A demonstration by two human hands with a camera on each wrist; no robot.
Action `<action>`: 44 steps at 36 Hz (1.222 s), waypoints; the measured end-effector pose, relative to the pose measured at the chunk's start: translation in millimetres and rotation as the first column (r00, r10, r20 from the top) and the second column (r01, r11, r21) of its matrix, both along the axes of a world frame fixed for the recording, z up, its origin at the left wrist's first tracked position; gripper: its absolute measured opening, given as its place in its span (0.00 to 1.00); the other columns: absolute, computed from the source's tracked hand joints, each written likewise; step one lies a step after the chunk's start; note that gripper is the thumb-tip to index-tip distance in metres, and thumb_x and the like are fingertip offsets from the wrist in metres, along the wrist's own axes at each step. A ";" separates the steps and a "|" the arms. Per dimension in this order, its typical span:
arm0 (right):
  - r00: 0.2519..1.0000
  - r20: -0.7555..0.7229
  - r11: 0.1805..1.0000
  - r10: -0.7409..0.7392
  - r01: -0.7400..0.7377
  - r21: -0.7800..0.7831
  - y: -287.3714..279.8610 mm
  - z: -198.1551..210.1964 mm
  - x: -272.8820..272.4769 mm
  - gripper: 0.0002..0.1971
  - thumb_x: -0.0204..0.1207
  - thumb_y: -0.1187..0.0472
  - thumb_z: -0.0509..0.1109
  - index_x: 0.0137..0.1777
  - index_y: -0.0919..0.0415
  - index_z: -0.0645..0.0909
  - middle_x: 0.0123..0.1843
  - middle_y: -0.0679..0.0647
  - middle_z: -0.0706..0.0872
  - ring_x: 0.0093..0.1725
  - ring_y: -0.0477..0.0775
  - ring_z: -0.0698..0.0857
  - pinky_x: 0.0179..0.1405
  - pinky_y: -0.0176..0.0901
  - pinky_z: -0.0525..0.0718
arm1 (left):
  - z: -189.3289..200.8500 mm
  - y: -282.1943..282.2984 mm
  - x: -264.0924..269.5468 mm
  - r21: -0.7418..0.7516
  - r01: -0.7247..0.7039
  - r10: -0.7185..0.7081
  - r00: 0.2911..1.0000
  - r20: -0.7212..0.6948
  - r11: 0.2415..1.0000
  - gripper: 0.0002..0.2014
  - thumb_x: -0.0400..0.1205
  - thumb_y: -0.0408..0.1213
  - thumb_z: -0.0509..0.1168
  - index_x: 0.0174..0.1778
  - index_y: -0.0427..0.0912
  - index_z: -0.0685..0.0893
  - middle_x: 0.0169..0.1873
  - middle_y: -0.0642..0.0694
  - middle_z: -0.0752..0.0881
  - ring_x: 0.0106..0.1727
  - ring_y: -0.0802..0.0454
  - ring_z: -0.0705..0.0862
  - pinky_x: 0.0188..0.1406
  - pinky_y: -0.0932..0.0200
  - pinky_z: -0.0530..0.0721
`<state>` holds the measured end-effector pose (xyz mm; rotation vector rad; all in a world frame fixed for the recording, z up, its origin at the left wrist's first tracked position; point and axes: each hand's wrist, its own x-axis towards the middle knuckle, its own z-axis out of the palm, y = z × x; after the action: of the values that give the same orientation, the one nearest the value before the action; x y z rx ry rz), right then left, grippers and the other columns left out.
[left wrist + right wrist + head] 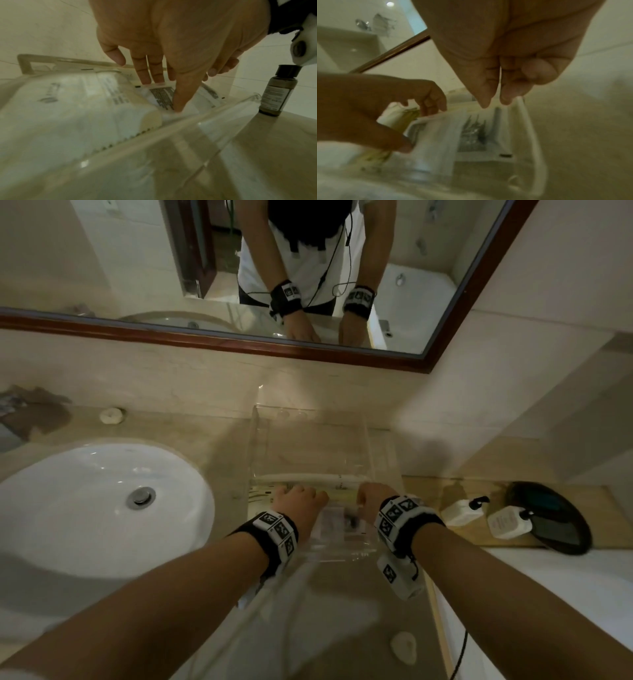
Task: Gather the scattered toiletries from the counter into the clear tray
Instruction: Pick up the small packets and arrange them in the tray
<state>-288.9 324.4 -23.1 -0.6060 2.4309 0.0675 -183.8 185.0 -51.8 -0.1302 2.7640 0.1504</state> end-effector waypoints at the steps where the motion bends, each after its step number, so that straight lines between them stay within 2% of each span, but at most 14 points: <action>1: 0.999 -0.041 1.000 0.004 -0.004 -0.002 1.2 -0.1 -1.9 0.06 0.80 0.63 0.64 0.55 0.61 0.75 0.48 0.58 0.80 0.44 0.58 0.79 0.44 0.44 0.78 | 0.1 -1.3 -0.1 0.013 -0.009 0.009 1.000 -0.008 1.000 0.27 0.76 0.32 0.64 0.70 0.53 0.69 0.66 0.48 0.78 0.69 0.44 0.75 0.68 0.39 0.69; 4: 0.997 -0.059 0.999 0.041 -0.040 0.012 -0.3 -2.0 -1.6 0.10 0.79 0.65 0.64 0.59 0.63 0.74 0.50 0.60 0.82 0.43 0.59 0.79 0.45 0.46 0.80 | 1.6 -3.7 -1.5 0.045 -0.020 0.021 1.000 -0.014 0.999 0.24 0.77 0.30 0.63 0.67 0.53 0.72 0.64 0.50 0.80 0.68 0.46 0.77 0.67 0.41 0.69; 8: 0.993 -0.063 0.994 0.096 -0.093 0.050 -1.9 -10.2 0.6 0.09 0.77 0.67 0.65 0.56 0.62 0.74 0.47 0.57 0.80 0.41 0.57 0.78 0.41 0.44 0.77 | 2.5 -4.6 -2.6 0.043 -0.003 0.004 1.000 -0.025 0.999 0.19 0.78 0.31 0.63 0.63 0.55 0.76 0.61 0.52 0.82 0.64 0.46 0.80 0.66 0.42 0.69; 12: 0.990 -0.036 0.984 0.134 -0.128 0.122 -5.9 -15.2 1.3 0.17 0.79 0.66 0.65 0.67 0.62 0.73 0.64 0.61 0.80 0.48 0.55 0.76 0.53 0.45 0.78 | 1.5 -7.3 -2.7 0.048 -0.002 0.002 1.000 -0.015 0.999 0.19 0.79 0.31 0.64 0.63 0.56 0.78 0.61 0.53 0.84 0.63 0.46 0.81 0.66 0.43 0.68; 16: 0.983 0.010 0.961 0.185 -0.183 0.206 -10.2 -17.1 -5.9 0.10 0.73 0.62 0.71 0.53 0.60 0.78 0.50 0.58 0.80 0.43 0.56 0.76 0.49 0.45 0.81 | 5.3 -9.9 -3.1 0.046 -0.007 0.006 1.000 0.011 0.999 0.18 0.80 0.32 0.63 0.64 0.55 0.78 0.58 0.51 0.85 0.62 0.44 0.82 0.66 0.43 0.68; 19: 0.971 0.005 0.940 0.240 -0.234 0.250 -0.9 -55.3 -32.7 0.13 0.68 0.57 0.73 0.51 0.59 0.82 0.53 0.57 0.86 0.44 0.58 0.83 0.50 0.47 0.86 | 6.4 -9.9 -1.9 0.045 0.003 -0.004 1.000 0.021 0.999 0.17 0.81 0.35 0.61 0.64 0.57 0.78 0.58 0.52 0.85 0.62 0.45 0.82 0.66 0.43 0.68; 23: 0.987 0.020 0.978 0.158 -0.160 0.134 -10.5 5.5 -14.0 0.02 0.75 0.61 0.69 0.43 0.58 0.80 0.39 0.54 0.79 0.40 0.57 0.79 0.43 0.41 0.78 | 7.7 -9.7 -1.0 0.035 0.025 -0.025 0.999 0.020 0.999 0.16 0.84 0.40 0.56 0.65 0.59 0.80 0.57 0.52 0.86 0.62 0.46 0.82 0.67 0.43 0.69; 27: 0.999 -0.010 0.998 0.042 -0.042 -0.038 -8.1 32.7 -16.0 0.11 0.78 0.60 0.65 0.35 0.56 0.69 0.34 0.51 0.70 0.41 0.56 0.73 0.35 0.42 0.70 | 10.2 -9.6 -4.9 -0.010 0.081 -0.081 0.996 0.023 0.997 0.15 0.84 0.42 0.57 0.63 0.55 0.83 0.60 0.47 0.82 0.62 0.43 0.79 0.62 0.45 0.75; 30: 0.997 -0.066 0.980 0.041 -0.052 -0.190 -5.8 46.6 -17.2 0.05 0.77 0.58 0.64 0.41 0.57 0.71 0.36 0.50 0.73 0.41 0.55 0.74 0.34 0.41 0.68 | 16.0 -12.3 -9.1 0.042 0.041 -0.044 0.996 0.079 0.998 0.16 0.83 0.41 0.60 0.66 0.52 0.81 0.60 0.46 0.84 0.60 0.43 0.83 0.54 0.51 0.80; 32: 0.991 -0.118 0.967 0.070 -0.096 -0.236 -9.0 57.8 -15.9 0.03 0.79 0.58 0.62 0.48 0.57 0.75 0.40 0.52 0.76 0.42 0.55 0.75 0.35 0.40 0.69 | 19.4 -18.1 -9.9 0.095 0.001 -0.011 0.994 0.110 0.995 0.17 0.83 0.40 0.61 0.69 0.51 0.79 0.63 0.46 0.84 0.61 0.43 0.84 0.54 0.54 0.81; 35: 0.970 -0.199 0.951 0.139 -0.186 -0.246 -18.5 68.8 -16.0 0.09 0.83 0.58 0.57 0.58 0.59 0.75 0.48 0.56 0.81 0.44 0.57 0.78 0.37 0.40 0.73 | 23.3 -26.8 -9.0 0.080 -0.024 0.014 0.993 0.117 0.997 0.16 0.82 0.44 0.62 0.66 0.51 0.80 0.61 0.45 0.85 0.59 0.43 0.84 0.55 0.52 0.82; 39: 0.929 -0.197 0.921 0.312 -0.347 -0.178 -37.3 79.2 -7.2 0.02 0.80 0.62 0.60 0.49 0.59 0.72 0.49 0.55 0.78 0.45 0.57 0.78 0.42 0.43 0.73 | 26.3 -34.7 -5.5 0.034 -0.085 0.082 0.993 0.088 0.996 0.13 0.81 0.41 0.63 0.60 0.47 0.81 0.57 0.44 0.85 0.58 0.42 0.83 0.55 0.50 0.81; 41: 0.919 -0.190 0.921 0.345 -0.370 -0.117 -48.1 77.2 -3.8 0.06 0.79 0.62 0.61 0.53 0.61 0.74 0.49 0.54 0.73 0.45 0.54 0.73 0.42 0.43 0.69 | 27.6 -39.2 -3.2 0.053 -0.143 0.138 0.987 0.080 0.988 0.10 0.80 0.39 0.61 0.57 0.47 0.80 0.54 0.44 0.85 0.55 0.41 0.83 0.55 0.48 0.84; 44: 0.899 -0.122 0.894 0.420 -0.433 -0.112 -60.2 76.2 3.4 0.16 0.80 0.57 0.57 0.61 0.65 0.74 0.46 0.54 0.75 0.42 0.55 0.74 0.40 0.42 0.71 | 27.8 -45.3 0.5 0.109 -0.211 0.206 0.977 0.056 0.971 0.10 0.79 0.38 0.61 0.56 0.46 0.79 0.52 0.44 0.85 0.52 0.41 0.84 0.54 0.47 0.85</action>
<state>-285.5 264.2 53.1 -1.2207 2.3602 0.1137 -183.4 139.7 -24.0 -0.3898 2.6843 0.3553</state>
